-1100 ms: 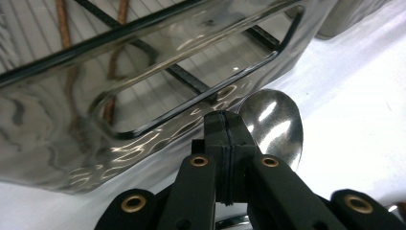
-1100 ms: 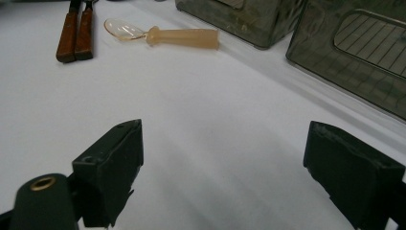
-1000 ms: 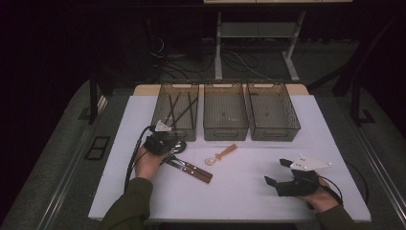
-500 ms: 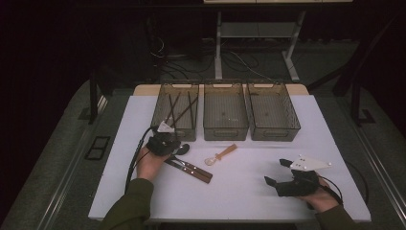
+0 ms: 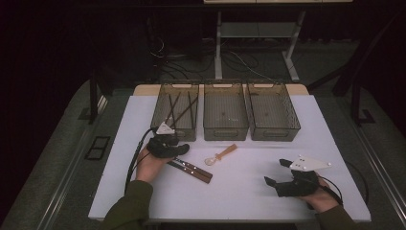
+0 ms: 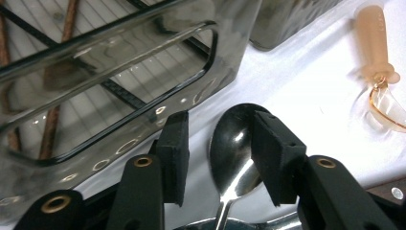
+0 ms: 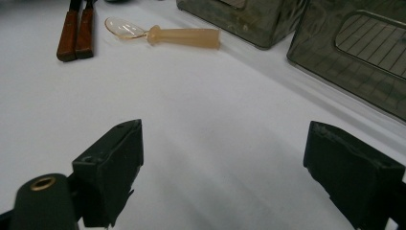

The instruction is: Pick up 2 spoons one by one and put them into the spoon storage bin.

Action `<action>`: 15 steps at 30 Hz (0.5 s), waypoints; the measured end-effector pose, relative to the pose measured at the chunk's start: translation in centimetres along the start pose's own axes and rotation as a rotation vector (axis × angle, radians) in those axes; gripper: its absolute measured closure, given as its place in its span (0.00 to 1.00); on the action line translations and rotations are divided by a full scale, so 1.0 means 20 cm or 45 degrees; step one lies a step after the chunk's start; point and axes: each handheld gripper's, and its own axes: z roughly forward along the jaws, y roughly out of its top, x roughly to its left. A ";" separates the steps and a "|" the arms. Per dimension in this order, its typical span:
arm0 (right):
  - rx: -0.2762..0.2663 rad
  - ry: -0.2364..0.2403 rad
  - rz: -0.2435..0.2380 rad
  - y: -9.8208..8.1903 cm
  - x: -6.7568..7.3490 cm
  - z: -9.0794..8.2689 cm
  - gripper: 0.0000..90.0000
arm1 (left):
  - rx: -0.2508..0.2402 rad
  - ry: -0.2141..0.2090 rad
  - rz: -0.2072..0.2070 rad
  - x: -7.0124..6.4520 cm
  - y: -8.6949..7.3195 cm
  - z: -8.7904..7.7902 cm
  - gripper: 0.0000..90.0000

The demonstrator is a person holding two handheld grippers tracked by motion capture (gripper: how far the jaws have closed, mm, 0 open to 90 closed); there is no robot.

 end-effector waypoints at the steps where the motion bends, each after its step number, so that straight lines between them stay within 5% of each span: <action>1: 0.000 0.000 0.001 0.00 0.00 0.00 0.15 | 0.002 0.001 0.006 0.00 0.00 0.00 0.61; 15: 0.001 -0.001 -0.004 0.00 0.00 0.00 0.15 | 0.064 0.007 0.053 -0.02 -0.01 0.02 0.54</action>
